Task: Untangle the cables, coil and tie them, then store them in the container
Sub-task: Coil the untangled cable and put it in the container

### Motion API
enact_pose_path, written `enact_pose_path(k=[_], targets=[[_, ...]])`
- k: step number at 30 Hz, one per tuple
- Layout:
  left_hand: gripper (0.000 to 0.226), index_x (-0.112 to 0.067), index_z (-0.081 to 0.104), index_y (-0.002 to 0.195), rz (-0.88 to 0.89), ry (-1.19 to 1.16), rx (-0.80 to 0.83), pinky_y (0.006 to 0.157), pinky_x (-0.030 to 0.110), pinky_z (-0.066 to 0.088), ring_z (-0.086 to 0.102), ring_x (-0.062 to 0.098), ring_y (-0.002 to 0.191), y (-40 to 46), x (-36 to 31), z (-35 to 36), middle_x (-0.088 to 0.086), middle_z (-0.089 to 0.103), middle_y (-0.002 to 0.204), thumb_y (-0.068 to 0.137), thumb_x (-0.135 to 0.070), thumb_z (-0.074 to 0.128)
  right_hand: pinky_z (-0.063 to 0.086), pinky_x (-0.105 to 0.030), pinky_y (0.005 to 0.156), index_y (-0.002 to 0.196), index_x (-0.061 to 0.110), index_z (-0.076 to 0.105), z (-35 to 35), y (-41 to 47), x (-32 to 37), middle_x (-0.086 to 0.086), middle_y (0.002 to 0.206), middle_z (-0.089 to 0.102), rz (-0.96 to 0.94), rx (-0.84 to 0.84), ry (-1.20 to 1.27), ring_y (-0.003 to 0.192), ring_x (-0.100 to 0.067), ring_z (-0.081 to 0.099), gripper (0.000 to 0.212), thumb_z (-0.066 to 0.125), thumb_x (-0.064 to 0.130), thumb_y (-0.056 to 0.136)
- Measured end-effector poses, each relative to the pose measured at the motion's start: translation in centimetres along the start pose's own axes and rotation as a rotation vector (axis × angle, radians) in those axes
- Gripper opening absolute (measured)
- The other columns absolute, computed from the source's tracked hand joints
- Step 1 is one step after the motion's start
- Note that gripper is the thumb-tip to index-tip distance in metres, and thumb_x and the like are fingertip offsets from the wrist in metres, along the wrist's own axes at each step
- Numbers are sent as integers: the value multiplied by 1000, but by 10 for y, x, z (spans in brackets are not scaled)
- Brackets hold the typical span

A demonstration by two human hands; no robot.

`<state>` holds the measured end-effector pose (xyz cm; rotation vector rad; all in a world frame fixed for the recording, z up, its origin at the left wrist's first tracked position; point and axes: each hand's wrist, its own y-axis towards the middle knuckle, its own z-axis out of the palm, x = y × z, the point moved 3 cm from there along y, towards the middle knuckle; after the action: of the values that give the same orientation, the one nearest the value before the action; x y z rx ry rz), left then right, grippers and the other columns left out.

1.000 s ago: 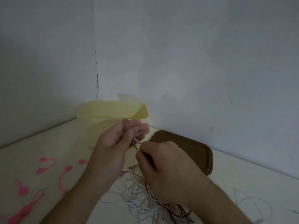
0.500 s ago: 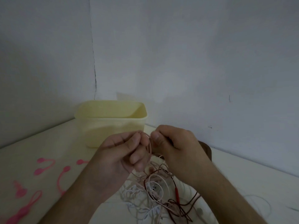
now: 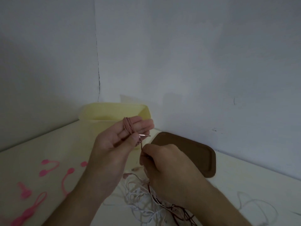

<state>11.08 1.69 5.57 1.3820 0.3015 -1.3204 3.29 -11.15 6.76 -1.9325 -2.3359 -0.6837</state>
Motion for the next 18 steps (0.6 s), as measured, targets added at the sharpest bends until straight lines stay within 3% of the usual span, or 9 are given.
enact_pose_path(k=[3, 5, 7, 11, 15, 18], targets=[[30, -26, 69, 123, -24, 257, 53, 104, 31, 54, 71, 15, 117, -8, 6, 6, -2, 78, 120, 97, -23, 54, 54, -43, 71, 101, 25, 59, -9, -1, 5, 2, 90, 66, -5, 25, -142, 80, -26, 63, 15, 48, 35, 105], [24, -36, 70, 108, 15, 526, 137, 87, 26, 54, 71, 10, 101, -14, 8, 11, -10, 77, 103, 104, -38, 47, 54, -42, 72, 108, 26, 64, -16, -1, 5, 4, 93, 67, -7, 14, -203, 82, -25, 65, 15, 50, 32, 105], [35, -30, 66, 92, 35, 641, 188, 72, 35, 51, 67, 15, 78, -18, 8, 15, -4, 71, 80, 107, -45, 39, 54, -40, 73, 103, 29, 68, -26, -1, 4, 6, 90, 66, 0, 1, -241, 82, -21, 64, 11, 57, 30, 101], [48, -20, 66, 78, 34, 718, 169, 57, 39, 47, 59, 16, 55, -16, 7, 10, 0, 63, 59, 106, -49, 41, 57, -36, 77, 103, 37, 65, -47, -6, 3, 13, 97, 67, 19, -74, -256, 89, -10, 63, 7, 67, 32, 97], [39, -8, 62, 69, -114, 505, 104, 53, 37, 28, 34, 20, 51, -11, 10, 6, 2, 38, 52, 99, -31, 70, 56, -27, 72, 102, 36, 67, -58, -7, -12, 18, 94, 67, 92, -178, -108, 87, -4, 63, 9, 73, 31, 97], [40, -6, 53, 62, -152, 299, 76, 55, 43, 25, 29, 23, 54, -9, 4, 5, 7, 36, 52, 87, -31, 73, 55, -16, 71, 102, 37, 71, -59, -8, -25, 23, 95, 68, 168, -160, -19, 86, 4, 63, 14, 75, 25, 96]])
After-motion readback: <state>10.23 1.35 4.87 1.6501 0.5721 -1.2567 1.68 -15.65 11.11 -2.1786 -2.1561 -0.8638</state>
